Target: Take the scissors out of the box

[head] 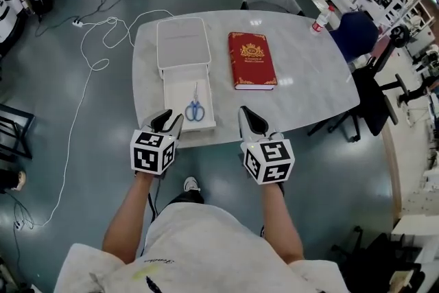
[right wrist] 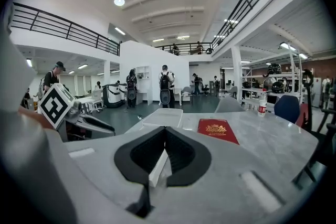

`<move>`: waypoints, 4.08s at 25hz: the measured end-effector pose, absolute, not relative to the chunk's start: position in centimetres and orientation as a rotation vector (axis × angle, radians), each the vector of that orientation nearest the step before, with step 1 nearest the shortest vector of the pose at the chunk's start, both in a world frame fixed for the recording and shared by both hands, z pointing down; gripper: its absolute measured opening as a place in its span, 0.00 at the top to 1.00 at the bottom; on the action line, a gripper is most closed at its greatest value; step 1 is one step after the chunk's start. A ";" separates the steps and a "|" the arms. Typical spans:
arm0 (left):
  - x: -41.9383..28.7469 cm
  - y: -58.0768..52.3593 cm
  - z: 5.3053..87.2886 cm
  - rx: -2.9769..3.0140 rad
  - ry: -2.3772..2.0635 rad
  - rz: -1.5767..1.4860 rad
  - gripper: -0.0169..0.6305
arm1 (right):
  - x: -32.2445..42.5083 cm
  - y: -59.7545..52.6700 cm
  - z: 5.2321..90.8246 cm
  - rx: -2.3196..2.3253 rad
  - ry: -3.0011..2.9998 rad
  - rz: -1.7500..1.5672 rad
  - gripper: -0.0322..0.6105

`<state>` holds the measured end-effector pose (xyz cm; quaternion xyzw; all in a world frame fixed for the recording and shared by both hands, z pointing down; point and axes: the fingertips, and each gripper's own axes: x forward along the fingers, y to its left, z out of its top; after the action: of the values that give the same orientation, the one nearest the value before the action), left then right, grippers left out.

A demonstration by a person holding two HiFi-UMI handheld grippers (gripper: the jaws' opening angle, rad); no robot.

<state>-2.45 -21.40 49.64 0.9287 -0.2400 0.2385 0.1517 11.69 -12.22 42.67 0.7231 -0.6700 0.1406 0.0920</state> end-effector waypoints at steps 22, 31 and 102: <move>2.6 -24.4 55.0 2.566 -0.602 0.869 0.82 | 16.1 -19.4 44.3 2.056 -2.040 0.424 0.94; 3.8 -23.8 58.1 2.411 -0.688 1.040 0.81 | 19.3 -22.0 45.2 1.921 -2.182 0.463 0.94; 4.9 -25.1 66.1 1.822 -0.681 1.581 0.85 | 23.3 -28.7 46.9 1.433 -2.537 0.506 0.94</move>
<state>4.87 -25.07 66.07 0.6905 -0.2582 0.5991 0.3122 23.33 -28.66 46.95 0.4825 -0.8542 0.1704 0.0917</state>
